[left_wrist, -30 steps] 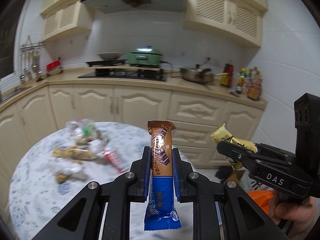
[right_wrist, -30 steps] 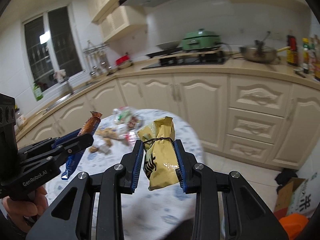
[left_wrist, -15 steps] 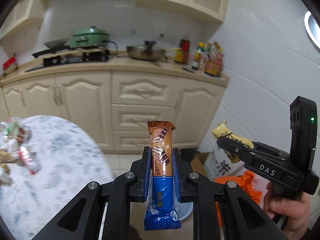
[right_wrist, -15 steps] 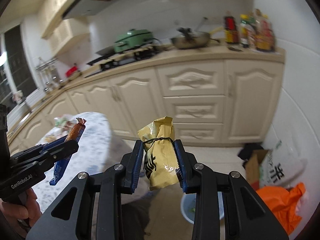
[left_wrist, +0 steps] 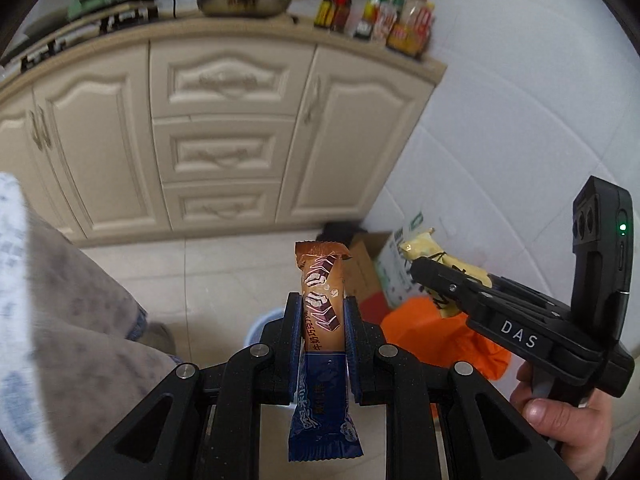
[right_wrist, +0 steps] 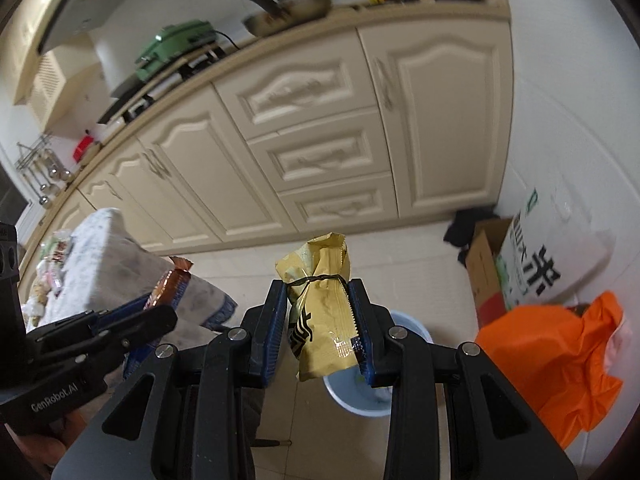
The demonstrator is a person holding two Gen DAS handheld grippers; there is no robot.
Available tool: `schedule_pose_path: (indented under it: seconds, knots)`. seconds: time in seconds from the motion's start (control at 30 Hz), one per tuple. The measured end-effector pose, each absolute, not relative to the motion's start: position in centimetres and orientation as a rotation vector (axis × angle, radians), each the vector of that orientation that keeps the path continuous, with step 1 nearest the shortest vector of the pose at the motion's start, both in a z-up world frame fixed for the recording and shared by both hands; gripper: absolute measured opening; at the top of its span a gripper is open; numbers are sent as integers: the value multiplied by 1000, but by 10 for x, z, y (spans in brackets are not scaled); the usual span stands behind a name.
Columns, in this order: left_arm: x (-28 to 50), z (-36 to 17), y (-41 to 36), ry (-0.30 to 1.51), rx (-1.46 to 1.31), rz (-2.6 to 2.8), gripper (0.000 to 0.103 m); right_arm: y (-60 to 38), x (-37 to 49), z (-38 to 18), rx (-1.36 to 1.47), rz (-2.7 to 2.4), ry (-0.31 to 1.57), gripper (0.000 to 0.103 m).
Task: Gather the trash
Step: 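Carry the candy bar and yellow wrapper to the blue bin and release both, then bring both open tools back to the table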
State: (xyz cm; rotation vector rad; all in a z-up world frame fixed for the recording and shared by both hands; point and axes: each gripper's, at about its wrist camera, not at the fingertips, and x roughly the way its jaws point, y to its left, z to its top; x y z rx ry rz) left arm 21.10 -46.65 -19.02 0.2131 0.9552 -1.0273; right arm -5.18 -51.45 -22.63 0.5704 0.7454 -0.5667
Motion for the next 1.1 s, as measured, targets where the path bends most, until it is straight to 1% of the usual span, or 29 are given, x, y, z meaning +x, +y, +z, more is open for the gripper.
schedule_pose_path:
  seconds: [0.23,0.43,0.47,0.5,0.53,0.57,0.6,0.63,0.67,0.7,0.73,0.77,0.8,0.87,1.1]
  knots:
    - [241,-232,-532,1060,243,-1033,16,-541,-48,-269,636,-584,808,31]
    - [258,-265,-569,1126,257,-1019,18,-560,-42,-297,675,-595,857,33]
    - [261,-270,-573,1139,263,-1014,22,-562,-41,-300,679,-596,864,34]
    - [264,-275,-581,1158,267,-1006,31,-565,-40,-304,686,-599,871,34]
    - [268,-280,-585,1166,267,-998,38,-566,-40,-307,691,-601,874,34]
    - [268,-281,-586,1168,266,-992,55,-568,-40,-311,700,-602,878,34]
    - [271,-282,-589,1164,263,-980,69,-570,-41,-313,710,-607,880,42]
    - [271,-281,-587,1160,261,-969,74,-571,-42,-315,720,-613,881,59]
    - [272,-280,-586,1151,260,-953,79,-573,-43,-315,726,-618,878,68]
    - [273,-278,-586,1144,262,-940,81,-573,-45,-315,731,-623,873,79]
    - [271,-276,-582,1136,265,-928,82,-573,-47,-314,740,-627,865,86]
    - [270,-273,-581,1122,268,-911,86,-573,-48,-313,746,-631,861,90]
    - [267,-269,-577,1106,269,-897,90,-573,-50,-312,748,-644,859,101]
    - [261,-261,-571,1073,267,-874,94,-573,-53,-310,745,-677,856,103]
    - [230,-230,-534,1001,239,-878,95,-562,-54,-292,740,-694,839,103]
